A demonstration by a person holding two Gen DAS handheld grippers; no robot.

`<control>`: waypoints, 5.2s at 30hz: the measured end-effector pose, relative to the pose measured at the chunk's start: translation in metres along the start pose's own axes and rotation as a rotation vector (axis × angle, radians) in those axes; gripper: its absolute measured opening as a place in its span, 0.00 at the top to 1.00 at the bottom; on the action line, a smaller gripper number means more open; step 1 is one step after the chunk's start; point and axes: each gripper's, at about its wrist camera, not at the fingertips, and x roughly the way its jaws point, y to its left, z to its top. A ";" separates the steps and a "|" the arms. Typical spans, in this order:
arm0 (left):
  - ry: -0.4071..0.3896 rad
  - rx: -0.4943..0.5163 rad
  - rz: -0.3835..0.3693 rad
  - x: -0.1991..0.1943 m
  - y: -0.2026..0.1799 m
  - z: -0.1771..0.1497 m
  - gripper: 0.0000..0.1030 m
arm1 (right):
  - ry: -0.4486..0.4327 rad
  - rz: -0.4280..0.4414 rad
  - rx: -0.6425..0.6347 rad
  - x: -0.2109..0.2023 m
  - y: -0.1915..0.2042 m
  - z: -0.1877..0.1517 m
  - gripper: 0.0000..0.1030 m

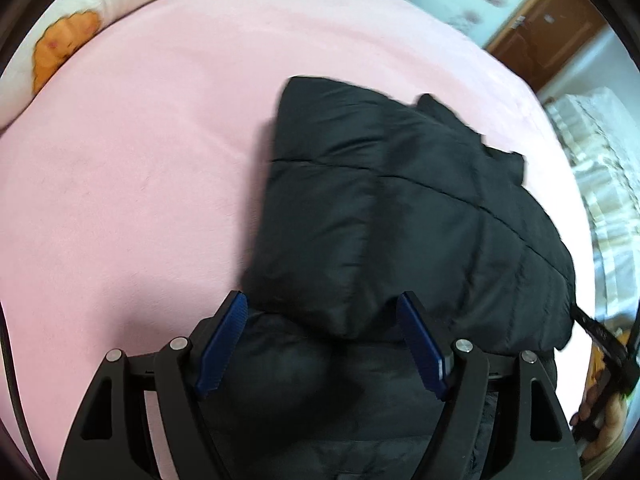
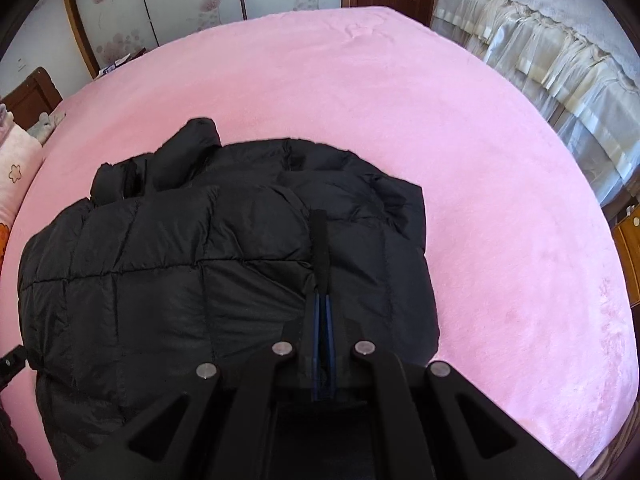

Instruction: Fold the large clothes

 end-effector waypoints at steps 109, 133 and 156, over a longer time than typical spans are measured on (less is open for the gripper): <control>0.086 0.060 0.059 -0.099 0.029 -0.278 0.20 | 0.166 0.300 0.066 -0.141 -0.106 -0.291 0.58; 0.106 -0.088 -0.059 -0.059 0.090 -0.301 0.16 | 0.307 0.418 0.128 -0.049 -0.127 -0.309 0.57; 0.143 0.060 -0.139 -0.134 0.013 -0.227 0.95 | 0.189 0.544 0.007 -0.139 -0.115 -0.241 0.97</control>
